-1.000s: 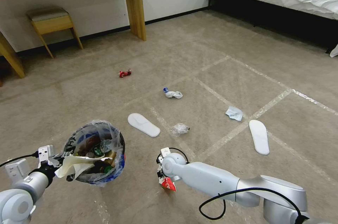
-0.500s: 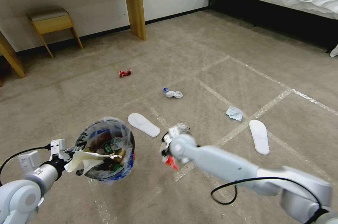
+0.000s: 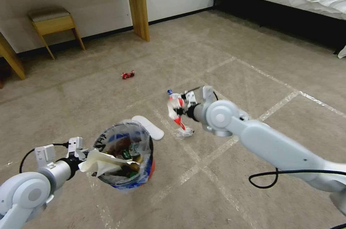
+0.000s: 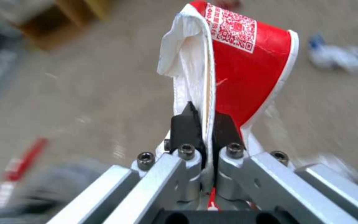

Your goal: Pick up the trash bin and place the garbage on the floor into it.

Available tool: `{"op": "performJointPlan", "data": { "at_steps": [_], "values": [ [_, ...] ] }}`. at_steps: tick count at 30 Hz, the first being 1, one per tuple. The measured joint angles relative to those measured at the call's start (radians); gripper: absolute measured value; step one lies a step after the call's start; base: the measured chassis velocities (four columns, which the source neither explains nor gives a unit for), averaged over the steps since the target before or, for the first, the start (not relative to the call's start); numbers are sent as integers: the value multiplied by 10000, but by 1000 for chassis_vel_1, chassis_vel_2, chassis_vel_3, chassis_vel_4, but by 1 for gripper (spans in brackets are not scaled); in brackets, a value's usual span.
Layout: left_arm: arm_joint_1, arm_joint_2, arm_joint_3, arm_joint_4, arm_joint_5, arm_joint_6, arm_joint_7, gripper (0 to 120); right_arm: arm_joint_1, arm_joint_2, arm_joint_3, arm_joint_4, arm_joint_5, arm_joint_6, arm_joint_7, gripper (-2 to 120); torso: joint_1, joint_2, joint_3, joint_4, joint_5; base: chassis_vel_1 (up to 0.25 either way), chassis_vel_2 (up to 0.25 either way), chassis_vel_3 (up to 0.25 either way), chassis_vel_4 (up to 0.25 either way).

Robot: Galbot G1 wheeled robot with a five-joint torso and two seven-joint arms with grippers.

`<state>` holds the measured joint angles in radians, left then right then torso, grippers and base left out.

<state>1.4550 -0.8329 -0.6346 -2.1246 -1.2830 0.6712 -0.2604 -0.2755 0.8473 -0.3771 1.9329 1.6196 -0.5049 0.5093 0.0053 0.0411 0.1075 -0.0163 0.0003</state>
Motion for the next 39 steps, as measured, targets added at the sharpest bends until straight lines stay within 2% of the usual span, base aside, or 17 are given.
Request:
{"op": "performJointPlan", "data": {
  "at_steps": [1, 2, 3, 5, 6, 8, 9, 11, 12, 14, 15, 16, 18, 24, 34, 37, 39],
  "values": [
    [-378, 17, 540, 134, -162, 19, -143, 1, -202, -339, 377, 464, 62, 42, -355, 0, 0, 0, 0, -8, -1, 0, 0, 0, 0],
    [-766, 16, 1009, 303, -206, 29, -239, 1, -384, -612, 643, 863, 177, 68, -544, 0, 0, -1, 0, -7, -1, 0, 0, 0, 0],
    [-766, 16, 1009, 303, -206, 29, -239, 1, -384, -612, 643, 863, 177, 68, -544, 0, 0, -1, 0, -7, -1, 0, 0, 0, 0],
    [-1621, -77, 1807, 696, -203, 29, -323, 1, -774, -1073, 1176, 1515, 315, 120, -898, 0, -1, -1, 0, 1, 0, 0, 0, 0, 0],
    [-1621, -77, 1807, 696, -203, 29, -323, 1, -774, -1073, 1176, 1515, 315, 120, -898, 0, -1, -1, 0, 1, 0, 0, 0, 0, 0],
    [-2482, -169, 2476, 1071, -283, 38, -404, 1, -1188, -1554, 1694, 1991, 300, 145, -1407, 0, 0, -1, 0, 0, -1, 0, 0, 0, 0],
    [-2482, -169, 2476, 1071, -283, 38, -404, 1, -1188, -1554, 1694, 1991, 300, 145, -1407, 0, 0, -1, 0, 0, -1, 0, 0, 0, 0],
    [-2959, -137, 2864, 1280, -423, 63, -477, 1, -1571, -1994, 2156, 2274, 163, 145, -2122, 0, 0, -1, 0, 0, 2, 0, 0, 0, 0],
    [-2959, -137, 2864, 1280, -423, 63, -477, 1, -1571, -1994, 2156, 2274, 163, 145, -2122, 0, 0, -1, 0, 0, 2, 0, 0, 0, 0],
    [-3303, -167, 3184, 1433, -544, 77, -564, 1, -2082, -2467, 2645, 2508, -235, 168, -2997, 0, 0, -1, 0, 1, 2, 0, 0, 0, 0],
    [-3303, -167, 3184, 1433, -544, 77, -564, 1, -2082, -2467, 2645, 2508, -235, 168, -2997, 0, 0, -1, 0, 1, 2, 0, 0, 0, 0],
    [-3481, -235, 3408, 1519, -578, 86, -613, 1, -2640, -2844, 3232, 2707, -699, 267, -3692, 0, 0, -1, -1, -2, -2, 0, 0, 0, 0],
    [-3542, -273, 3599, 1547, -577, 97, -630, 1, -3360, -3194, 3808, 2981, -1307, 503, -4428, 0, 0, -1, 0, -4, 3, 0, 0, 0, 0],
    [-3533, -340, 3792, 1498, -534, 128, -639, 1, -4192, -3334, 4361, 3657, -1430, 724, -4464, 0, 0, 0, -1, 2, -1, 0, 0, 0, 0],
    [-3595, -257, 3999, 1397, -540, 149, -677, 1, -3866, -3385, 4276, 4352, -1042, 836, -4237, 0, 0, 0, -1, 2, -4, 0, 0, 0, 0],
    [-3596, -293, 4035, 1325, -566, 149, -742, 1, -3786, -3395, 4231, 4553, -894, 818, -4385, 0, -1, 0, -1, 3, -3, 0, 0, 0, 0],
    [-3503, -421, 4070, 1142, -638, 141, -867, 1, -4185, -3422, 4182, 4609, -1254, 724, -4912, 0, 0, 0, -1, -2, -3, 0, 0, 0, 0]
  ]
}}
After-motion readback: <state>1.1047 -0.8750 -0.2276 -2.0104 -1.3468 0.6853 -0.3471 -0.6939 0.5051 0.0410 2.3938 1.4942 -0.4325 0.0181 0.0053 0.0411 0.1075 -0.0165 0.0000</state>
